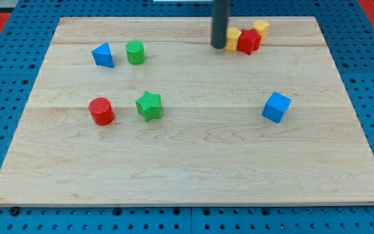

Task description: Push the red circle to the bottom left of the blue triangle

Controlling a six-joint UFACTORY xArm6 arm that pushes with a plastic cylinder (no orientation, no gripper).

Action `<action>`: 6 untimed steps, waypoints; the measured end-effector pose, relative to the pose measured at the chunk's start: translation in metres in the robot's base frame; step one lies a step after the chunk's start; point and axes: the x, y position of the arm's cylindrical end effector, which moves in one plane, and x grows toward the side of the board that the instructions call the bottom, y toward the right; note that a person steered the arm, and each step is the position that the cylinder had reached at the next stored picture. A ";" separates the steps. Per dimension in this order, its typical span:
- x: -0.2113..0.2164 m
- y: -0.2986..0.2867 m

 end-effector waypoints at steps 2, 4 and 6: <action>0.033 -0.026; 0.176 -0.028; 0.201 -0.199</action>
